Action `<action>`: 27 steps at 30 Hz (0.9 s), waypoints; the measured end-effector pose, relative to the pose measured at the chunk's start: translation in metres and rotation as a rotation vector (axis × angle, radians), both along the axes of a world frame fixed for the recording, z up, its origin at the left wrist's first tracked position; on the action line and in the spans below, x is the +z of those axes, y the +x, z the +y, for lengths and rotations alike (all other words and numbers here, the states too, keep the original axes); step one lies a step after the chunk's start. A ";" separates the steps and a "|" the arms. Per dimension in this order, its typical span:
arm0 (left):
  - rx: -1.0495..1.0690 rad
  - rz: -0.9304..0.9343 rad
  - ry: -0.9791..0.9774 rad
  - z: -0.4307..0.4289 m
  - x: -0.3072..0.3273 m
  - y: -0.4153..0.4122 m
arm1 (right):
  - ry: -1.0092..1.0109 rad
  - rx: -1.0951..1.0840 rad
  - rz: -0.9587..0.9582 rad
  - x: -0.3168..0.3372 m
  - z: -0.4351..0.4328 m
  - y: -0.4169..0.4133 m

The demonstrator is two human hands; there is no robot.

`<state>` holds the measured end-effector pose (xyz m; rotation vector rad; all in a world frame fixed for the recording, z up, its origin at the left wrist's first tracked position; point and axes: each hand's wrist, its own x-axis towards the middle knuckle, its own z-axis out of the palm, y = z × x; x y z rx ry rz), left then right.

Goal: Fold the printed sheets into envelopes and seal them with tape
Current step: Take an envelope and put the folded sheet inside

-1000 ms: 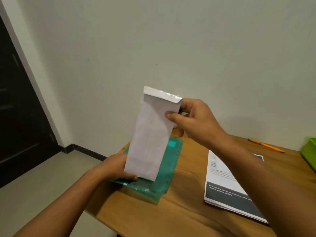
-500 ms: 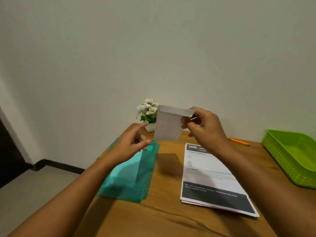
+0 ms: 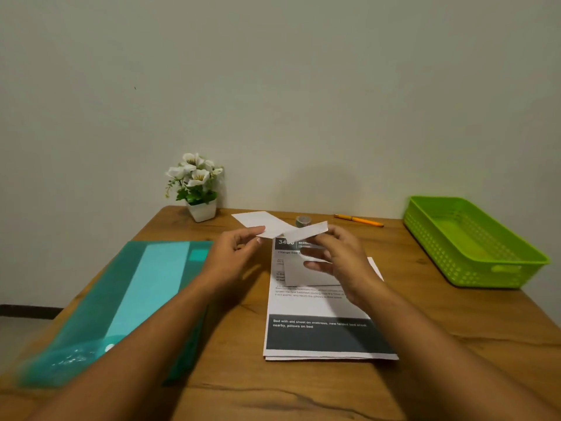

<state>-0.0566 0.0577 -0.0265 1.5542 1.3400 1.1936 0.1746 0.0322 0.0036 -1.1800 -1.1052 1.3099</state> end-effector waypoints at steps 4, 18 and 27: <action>0.004 0.241 -0.031 0.022 -0.022 0.005 | -0.055 0.027 0.111 -0.022 0.006 -0.003; 0.217 0.683 0.103 0.037 -0.053 0.011 | -0.103 -0.131 0.016 -0.046 0.031 -0.015; -0.031 0.825 0.361 0.023 -0.046 0.018 | -0.147 -0.133 -0.074 -0.047 0.049 -0.034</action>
